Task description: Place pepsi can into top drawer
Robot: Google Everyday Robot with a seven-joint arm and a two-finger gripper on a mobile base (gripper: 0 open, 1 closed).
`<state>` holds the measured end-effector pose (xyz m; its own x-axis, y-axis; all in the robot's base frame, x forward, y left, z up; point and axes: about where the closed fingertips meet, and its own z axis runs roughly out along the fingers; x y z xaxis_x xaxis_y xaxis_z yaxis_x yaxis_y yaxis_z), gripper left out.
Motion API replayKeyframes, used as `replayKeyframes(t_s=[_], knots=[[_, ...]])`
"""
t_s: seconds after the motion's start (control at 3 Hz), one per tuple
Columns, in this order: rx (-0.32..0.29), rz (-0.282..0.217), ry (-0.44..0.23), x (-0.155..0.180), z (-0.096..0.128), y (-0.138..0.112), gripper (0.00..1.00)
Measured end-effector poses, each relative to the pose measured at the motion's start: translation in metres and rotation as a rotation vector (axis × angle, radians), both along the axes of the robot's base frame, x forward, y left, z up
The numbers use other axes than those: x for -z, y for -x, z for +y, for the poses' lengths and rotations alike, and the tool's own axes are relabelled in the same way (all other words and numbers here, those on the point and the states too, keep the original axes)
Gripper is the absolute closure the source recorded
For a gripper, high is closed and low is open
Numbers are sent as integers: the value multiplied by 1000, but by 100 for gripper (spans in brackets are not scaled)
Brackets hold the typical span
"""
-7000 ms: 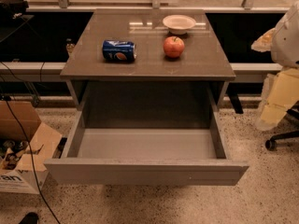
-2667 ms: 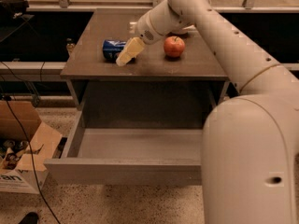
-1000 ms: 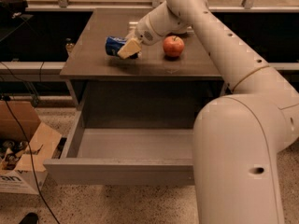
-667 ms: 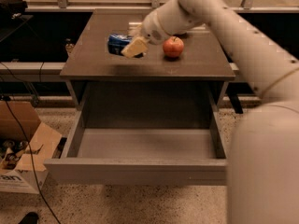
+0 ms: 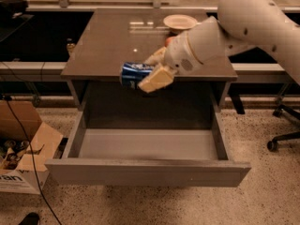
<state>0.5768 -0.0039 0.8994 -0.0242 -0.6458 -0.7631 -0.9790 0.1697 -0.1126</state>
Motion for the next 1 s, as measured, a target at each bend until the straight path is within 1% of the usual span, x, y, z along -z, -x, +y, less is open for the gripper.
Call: replayKeyframes(t_s=[0.33,0.67,1.0], knots=[[-8,137,10,66,4,41,100],[-25,173,33,86,7,54,100],[-21,193,50,100,3,47,100]])
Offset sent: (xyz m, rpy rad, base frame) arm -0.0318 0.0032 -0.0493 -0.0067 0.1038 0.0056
